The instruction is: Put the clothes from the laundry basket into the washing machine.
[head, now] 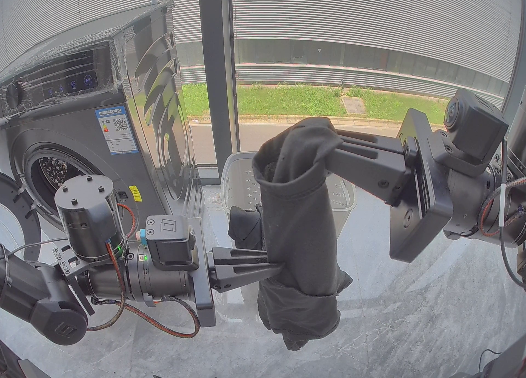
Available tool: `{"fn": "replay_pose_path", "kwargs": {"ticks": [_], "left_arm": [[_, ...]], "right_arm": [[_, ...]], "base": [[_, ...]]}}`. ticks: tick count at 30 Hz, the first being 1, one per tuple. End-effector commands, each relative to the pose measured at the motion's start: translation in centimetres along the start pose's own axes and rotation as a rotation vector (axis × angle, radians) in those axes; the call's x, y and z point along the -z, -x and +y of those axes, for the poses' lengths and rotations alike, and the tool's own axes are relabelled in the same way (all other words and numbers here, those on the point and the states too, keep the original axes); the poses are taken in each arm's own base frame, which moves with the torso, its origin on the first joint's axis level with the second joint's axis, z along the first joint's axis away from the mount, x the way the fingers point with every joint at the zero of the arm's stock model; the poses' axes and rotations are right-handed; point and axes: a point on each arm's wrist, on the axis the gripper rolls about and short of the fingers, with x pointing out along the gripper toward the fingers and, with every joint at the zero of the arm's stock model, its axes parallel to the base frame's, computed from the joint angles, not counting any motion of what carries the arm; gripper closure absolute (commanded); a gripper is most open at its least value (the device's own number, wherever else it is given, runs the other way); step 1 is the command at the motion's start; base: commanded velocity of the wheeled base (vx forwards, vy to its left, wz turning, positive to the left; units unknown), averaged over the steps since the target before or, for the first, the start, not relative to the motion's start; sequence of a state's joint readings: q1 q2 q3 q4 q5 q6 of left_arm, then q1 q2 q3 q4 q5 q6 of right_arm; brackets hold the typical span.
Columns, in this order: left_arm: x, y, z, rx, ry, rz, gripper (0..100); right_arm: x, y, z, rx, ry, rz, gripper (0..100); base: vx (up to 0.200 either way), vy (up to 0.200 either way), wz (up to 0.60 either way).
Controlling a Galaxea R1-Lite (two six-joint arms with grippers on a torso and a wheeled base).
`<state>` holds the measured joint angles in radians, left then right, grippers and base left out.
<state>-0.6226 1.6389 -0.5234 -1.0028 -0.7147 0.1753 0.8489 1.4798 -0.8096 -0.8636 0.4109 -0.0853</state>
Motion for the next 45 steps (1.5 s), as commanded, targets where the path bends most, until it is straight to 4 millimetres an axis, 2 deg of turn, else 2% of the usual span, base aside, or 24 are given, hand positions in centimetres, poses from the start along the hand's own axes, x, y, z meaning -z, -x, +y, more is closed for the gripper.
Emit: {"fn": "replay_pose_path", "kwargs": {"ticks": [1,18,19,41,42,45], "left_arm": [[-0.1,-0.1,0.0,0.003,0.001,-0.003,0],[-0.2,-0.9,0.3,0.006,-0.011,-0.012,0],[-0.2,-0.9,0.3,-0.002,-0.011,-0.011,100],[-2.2,-0.5,0.3,-0.014,-0.056,-0.071,100],[-2.2,-0.5,0.3,-0.014,-0.058,-0.071,100],[-2.6,-0.5,0.5,-0.017,-0.066,-0.082,100]], "right_arm": [[0.1,-0.1,0.0,-0.001,-0.001,0.004,100],[-0.3,-0.4,-0.1,-0.003,0.005,-0.012,100],[-0.3,-0.4,-0.1,-0.003,0.005,-0.012,100],[-0.1,-0.3,-0.2,-0.01,0.008,-0.006,100],[-0.1,-0.3,-0.2,-0.019,0.009,-0.006,0],[0.7,0.1,-0.1,-0.018,-0.008,0.02,0]], "base": [[0.0,0.0,0.0],[0.0,0.0,0.0],[0.0,0.0,0.0],[0.0,0.0,0.0],[0.0,0.0,0.0],[0.0,0.0,0.0]]}}
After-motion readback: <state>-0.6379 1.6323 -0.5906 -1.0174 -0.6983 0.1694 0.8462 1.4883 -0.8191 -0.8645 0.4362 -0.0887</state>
